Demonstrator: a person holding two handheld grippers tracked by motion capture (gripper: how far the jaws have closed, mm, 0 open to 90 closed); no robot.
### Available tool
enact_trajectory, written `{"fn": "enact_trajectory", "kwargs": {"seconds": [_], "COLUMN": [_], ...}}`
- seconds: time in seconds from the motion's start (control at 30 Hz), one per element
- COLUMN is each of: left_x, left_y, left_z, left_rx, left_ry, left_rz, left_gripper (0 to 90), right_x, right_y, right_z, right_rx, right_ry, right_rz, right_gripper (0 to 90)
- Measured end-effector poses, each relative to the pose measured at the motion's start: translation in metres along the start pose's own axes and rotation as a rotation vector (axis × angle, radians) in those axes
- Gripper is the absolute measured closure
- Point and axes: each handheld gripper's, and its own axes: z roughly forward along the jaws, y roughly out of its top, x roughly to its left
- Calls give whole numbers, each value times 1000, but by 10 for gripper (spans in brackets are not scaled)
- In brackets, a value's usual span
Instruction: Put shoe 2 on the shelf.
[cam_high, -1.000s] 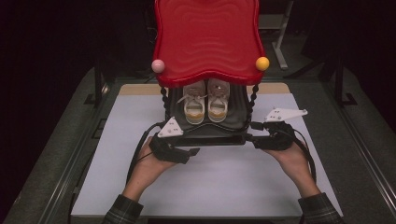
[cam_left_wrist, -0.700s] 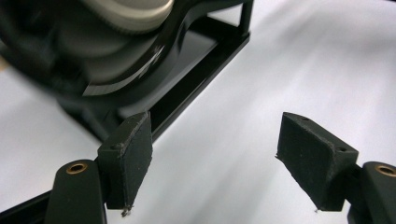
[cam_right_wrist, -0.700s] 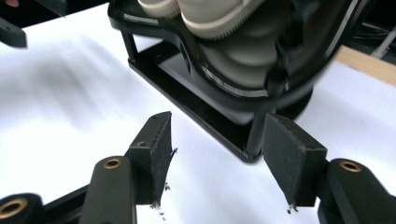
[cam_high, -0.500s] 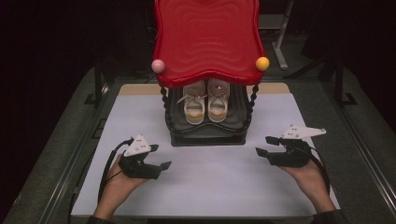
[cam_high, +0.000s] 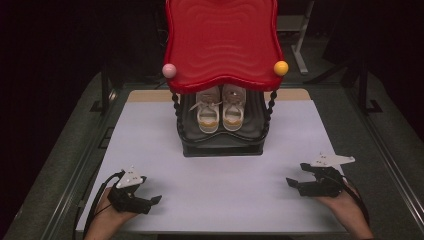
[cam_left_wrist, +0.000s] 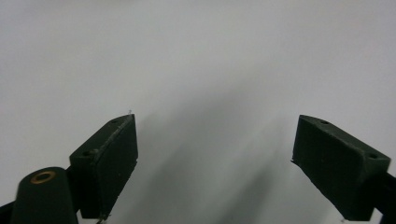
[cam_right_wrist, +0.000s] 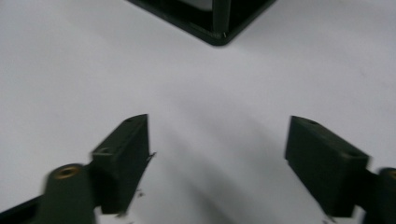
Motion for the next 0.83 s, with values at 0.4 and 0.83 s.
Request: {"fn": "enact_trajectory", "kwargs": {"seconds": [0.4, 0.83], "left_x": [6, 8], "left_y": [-13, -19], "left_z": [9, 11], "left_rx": [-11, -53], "left_ry": [-2, -23], "left_rz": [28, 19], "left_gripper": [132, 131], "right_x": [-13, -13], "right_y": [-32, -34], "right_z": [18, 19], "right_rx": [102, 88], "right_ry": [-68, -80], "right_rz": [36, 25], "right_gripper": [17, 7]}}
